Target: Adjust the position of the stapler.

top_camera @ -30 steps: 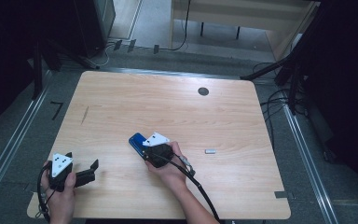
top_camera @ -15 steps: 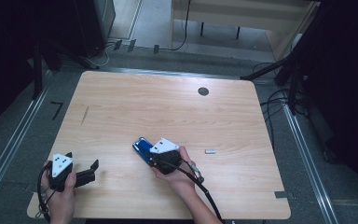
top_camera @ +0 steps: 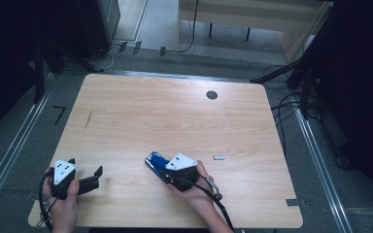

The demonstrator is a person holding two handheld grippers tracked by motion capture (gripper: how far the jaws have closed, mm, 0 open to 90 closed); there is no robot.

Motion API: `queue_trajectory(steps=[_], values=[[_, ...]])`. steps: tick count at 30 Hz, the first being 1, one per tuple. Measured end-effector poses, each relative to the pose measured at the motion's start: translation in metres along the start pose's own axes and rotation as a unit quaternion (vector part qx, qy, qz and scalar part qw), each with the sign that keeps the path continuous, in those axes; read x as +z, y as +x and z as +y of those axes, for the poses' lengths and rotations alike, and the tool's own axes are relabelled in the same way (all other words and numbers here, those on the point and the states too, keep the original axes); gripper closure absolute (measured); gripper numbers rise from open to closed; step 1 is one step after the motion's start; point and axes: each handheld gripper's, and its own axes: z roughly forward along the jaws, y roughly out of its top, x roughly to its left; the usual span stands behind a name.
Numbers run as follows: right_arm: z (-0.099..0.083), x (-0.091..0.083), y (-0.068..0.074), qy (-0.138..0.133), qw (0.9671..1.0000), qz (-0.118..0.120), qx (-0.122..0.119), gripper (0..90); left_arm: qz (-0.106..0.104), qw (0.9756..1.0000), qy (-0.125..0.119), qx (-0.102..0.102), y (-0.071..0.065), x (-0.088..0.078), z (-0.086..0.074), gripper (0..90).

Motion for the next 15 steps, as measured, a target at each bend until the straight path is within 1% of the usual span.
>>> queue_trajectory(steps=[4,7,8,9,12,13,14,15], values=[[-0.006,-0.005,0.0,-0.002,1.0,0.004,0.005,67.1,-0.001,1.0,-0.001,-0.001,0.0,0.0,0.0,2.8],[-0.015,-0.012,-0.002,-0.002,0.9999,0.012,-0.003,67.0,-0.002,1.0,-0.001,-0.001,0.0,0.0,0.0,2.8],[-0.015,-0.012,-0.002,-0.002,0.9999,0.012,-0.003,67.0,-0.002,1.0,-0.001,-0.001,0.0,0.0,0.0,2.8],[-0.019,-0.016,-0.002,0.0,0.9998,0.016,-0.008,67.0,-0.002,1.0,-0.001,-0.001,0.0,0.0,0.0,2.8],[-0.023,-0.021,-0.002,-0.002,0.9997,0.021,-0.011,67.0,-0.001,1.0,-0.002,-0.002,0.0,0.0,0.0,2.8],[-0.027,-0.026,-0.002,-0.001,0.9996,0.022,-0.018,67.0,-0.001,1.0,-0.002,-0.001,0.0,-0.001,0.0,2.8],[-0.027,-0.026,-0.002,-0.001,0.9996,0.022,-0.018,67.0,-0.001,1.0,-0.002,-0.001,0.0,-0.001,0.0,2.8],[-0.032,-0.031,-0.002,-0.003,0.9993,0.027,-0.024,67.0,-0.001,1.0,-0.003,-0.001,0.0,-0.001,0.0,2.8]])
